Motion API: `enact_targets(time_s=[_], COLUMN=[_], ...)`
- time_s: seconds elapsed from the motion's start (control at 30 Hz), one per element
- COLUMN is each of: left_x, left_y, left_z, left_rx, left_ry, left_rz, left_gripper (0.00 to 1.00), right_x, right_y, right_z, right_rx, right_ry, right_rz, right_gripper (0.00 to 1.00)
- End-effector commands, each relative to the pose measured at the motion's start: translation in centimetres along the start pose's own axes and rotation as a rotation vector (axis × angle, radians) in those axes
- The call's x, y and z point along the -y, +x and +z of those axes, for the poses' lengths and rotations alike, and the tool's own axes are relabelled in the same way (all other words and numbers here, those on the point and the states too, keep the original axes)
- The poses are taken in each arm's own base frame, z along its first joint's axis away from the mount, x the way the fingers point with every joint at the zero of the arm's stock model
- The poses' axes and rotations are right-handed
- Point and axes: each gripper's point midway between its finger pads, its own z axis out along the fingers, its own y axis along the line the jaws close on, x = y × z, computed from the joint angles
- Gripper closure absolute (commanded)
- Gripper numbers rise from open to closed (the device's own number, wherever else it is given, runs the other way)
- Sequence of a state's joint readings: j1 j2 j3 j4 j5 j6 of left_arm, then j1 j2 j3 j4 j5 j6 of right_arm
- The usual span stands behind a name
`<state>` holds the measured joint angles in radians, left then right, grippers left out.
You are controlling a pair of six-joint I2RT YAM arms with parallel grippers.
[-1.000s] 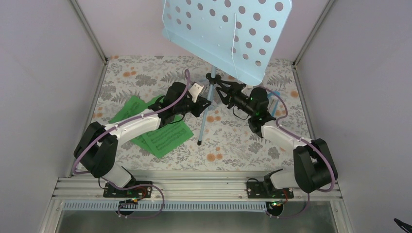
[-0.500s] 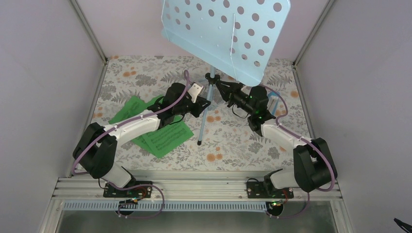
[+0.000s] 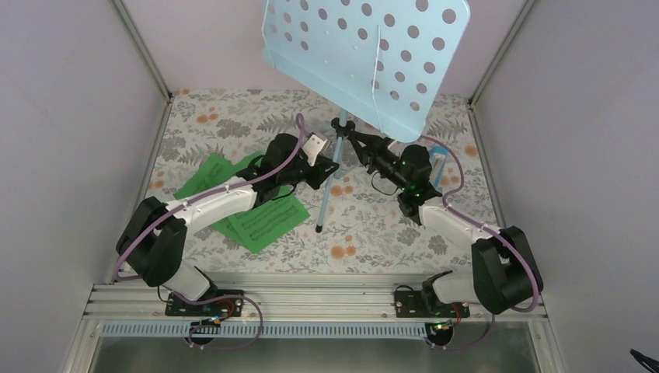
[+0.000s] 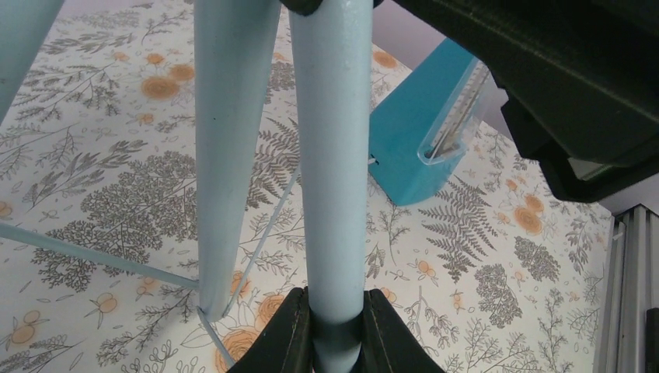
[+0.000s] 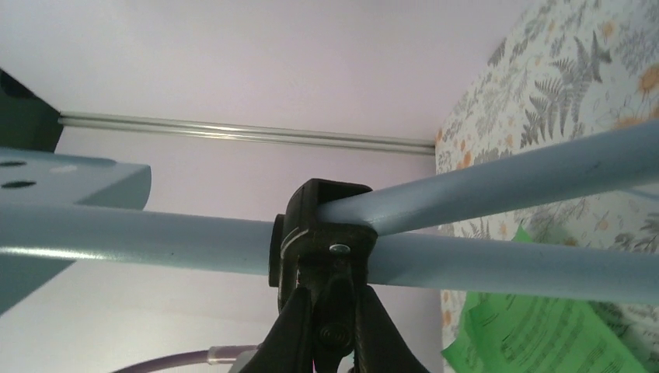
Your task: Pack up the instrument practice props
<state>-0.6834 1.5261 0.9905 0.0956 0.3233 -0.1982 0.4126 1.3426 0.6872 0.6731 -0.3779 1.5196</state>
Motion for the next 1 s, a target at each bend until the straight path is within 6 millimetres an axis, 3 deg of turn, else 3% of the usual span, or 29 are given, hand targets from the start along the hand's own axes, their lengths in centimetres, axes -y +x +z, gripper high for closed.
enact_targets(time_s=[0.0,0.2,0.33,0.57,0.83,0.97], left_x=[0.3,0.3,0.3,0.5,0.4,0.5], left_y=[-0.6,-0.5,-0.3,-0.4,-0.2,-0.4], left_z=[-0.9,-0.8,-0.6,-0.4,-0.3,-0.3], left_rx=[0.020,0.017,0.015,0.017,0.011,0.013], left_ry=[-0.002,0.000,0.002,0.016,0.015,0.022], left_rz=[0.031,0.023,0.017,0.023,0.020,0.022], left_gripper=[0.98,0.98,0.98,0.98,0.98,0.98], right_x=[-0.6,-1.6,-2.1,-0.9,0.6,0.4], right_y=[-0.6,-0.2,1.1,1.6,1.1,0.6], right_z=[-1.0,-0.4,-1.4,-2.0,-1.4,-1.8], right_rx=[0.074,0.085,0.119,0.151,0.162,0.206], right_ry=[-0.032,0.027,-0.002,0.087,0.250,0.284], right_rz=[-0.310,-0.783,-1.083,-1.564,-1.911,-1.955], right_gripper=[0.96,0.96,0.96,0.96,0.96,0.92])
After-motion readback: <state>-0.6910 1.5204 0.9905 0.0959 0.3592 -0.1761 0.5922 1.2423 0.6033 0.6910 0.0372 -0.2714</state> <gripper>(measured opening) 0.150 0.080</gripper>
